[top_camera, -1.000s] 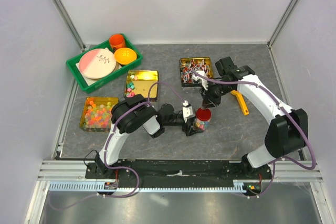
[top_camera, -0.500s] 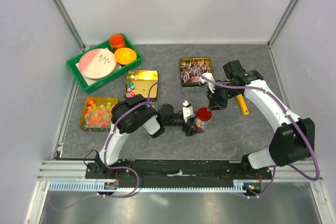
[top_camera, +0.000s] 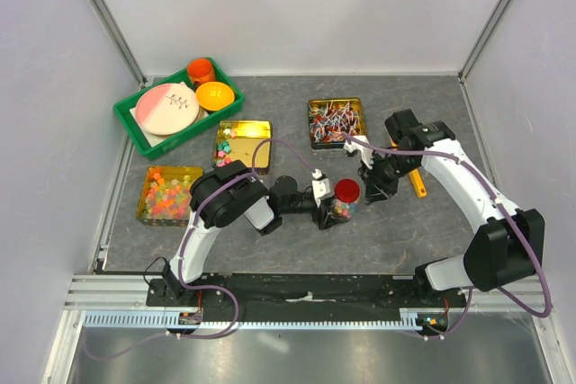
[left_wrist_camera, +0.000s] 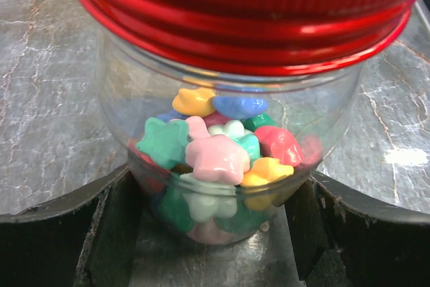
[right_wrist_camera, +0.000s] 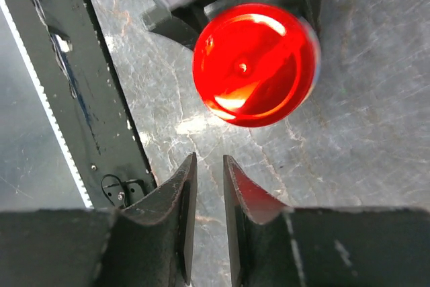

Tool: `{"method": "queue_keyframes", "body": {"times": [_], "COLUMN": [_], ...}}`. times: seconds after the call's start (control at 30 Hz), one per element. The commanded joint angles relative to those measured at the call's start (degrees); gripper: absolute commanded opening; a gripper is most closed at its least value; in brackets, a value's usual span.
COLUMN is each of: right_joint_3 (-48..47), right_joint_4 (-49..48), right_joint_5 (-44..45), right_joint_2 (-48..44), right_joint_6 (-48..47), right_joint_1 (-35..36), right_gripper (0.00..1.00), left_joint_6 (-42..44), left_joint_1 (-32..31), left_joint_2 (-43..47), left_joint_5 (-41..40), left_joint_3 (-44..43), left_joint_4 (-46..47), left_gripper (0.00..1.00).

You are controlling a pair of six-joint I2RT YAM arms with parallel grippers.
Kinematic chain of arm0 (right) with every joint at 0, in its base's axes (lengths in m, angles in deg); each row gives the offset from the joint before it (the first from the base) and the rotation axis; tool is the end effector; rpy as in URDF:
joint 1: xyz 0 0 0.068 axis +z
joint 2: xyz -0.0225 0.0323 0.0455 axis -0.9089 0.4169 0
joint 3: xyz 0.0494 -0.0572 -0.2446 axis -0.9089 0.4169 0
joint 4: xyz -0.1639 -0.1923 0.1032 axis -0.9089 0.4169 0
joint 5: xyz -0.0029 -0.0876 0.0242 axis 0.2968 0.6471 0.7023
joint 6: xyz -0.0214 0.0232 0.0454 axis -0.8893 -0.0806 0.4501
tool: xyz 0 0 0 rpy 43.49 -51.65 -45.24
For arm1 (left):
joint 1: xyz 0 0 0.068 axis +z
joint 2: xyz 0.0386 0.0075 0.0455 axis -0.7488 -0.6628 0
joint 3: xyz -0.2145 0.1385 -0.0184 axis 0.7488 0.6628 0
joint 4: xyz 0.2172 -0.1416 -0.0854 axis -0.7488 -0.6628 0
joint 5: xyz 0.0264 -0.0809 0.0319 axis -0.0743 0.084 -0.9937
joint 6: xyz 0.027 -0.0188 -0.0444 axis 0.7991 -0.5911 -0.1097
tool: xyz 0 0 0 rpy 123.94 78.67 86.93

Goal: Pack the candies
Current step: Screw the bottle lid onto the packing bottle.

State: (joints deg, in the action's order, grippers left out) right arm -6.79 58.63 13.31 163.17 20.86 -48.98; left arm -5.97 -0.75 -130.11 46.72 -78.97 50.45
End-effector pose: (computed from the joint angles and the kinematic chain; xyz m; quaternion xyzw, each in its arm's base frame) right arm 0.2436 0.0955 0.2572 -0.5107 0.7940 0.2894 0.1580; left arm 0.2180 -0.2857 0.0521 0.4884 0.5590 -0.4578 0.4893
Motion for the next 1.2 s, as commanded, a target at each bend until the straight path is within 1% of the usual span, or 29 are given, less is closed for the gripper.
{"method": "queue_keyframes", "body": {"times": [0.0,0.07,0.1,0.2,0.33,0.5,0.73,0.83,0.93,1.17], "right_joint_3": [-7.9,-10.6,-11.3,-12.9,-15.4,-18.5,-17.3,-15.7,-14.3,-11.5], "right_joint_4": [0.7,0.0,-0.3,-3.1,-4.4,-4.2,-4.0,-4.0,-4.0,-3.1], "right_joint_5": [-3.3,-5.0,-5.5,-6.8,-8.0,-10.4,-9.3,-8.3,-7.5,-6.9], "right_joint_2": [1.6,3.2,4.8,8.0,13.2,17.4,18.3,18.0,17.2,14.8], "right_joint_6": [-0.3,-0.1,0.0,0.7,0.6,-0.6,-2.0,-2.3,-2.8,-3.7], "right_joint_1": [0.2,0.8,0.9,2.9,5.6,6.2,6.2,6.1,5.5,2.3], "right_gripper": [0.30,0.32,0.34,0.36,0.37,0.37,0.37,0.35,0.30,0.25], "left_joint_6": [0.7,0.7,0.7,0.8,0.9,0.9,0.9,0.9,1.0,0.9], "left_joint_1": [0.2,0.2,0.2,0.2,0.2,0.2,0.2,0.2,0.2,0.2], "left_joint_2": [0.7,0.6,0.6,0.5,0.6,0.6,0.6,0.5,0.7,0.7], "left_joint_5": [-1.8,-1.8,-1.7,-1.8,-1.9,-2.1,-2.3,-2.3,-2.5,-2.6], "left_joint_3": [-1.1,-1.2,-1.2,-1.2,-1.3,-1.3,-1.5,-1.5,-1.5,-1.5], "left_joint_4": [0.0,-0.2,-0.2,-0.2,-0.6,-0.8,-1.0,-1.1,-1.2,-1.2], "left_gripper": [0.01,0.02,0.02,0.01,0.02,0.02,0.01,0.01,0.02,0.02]}}
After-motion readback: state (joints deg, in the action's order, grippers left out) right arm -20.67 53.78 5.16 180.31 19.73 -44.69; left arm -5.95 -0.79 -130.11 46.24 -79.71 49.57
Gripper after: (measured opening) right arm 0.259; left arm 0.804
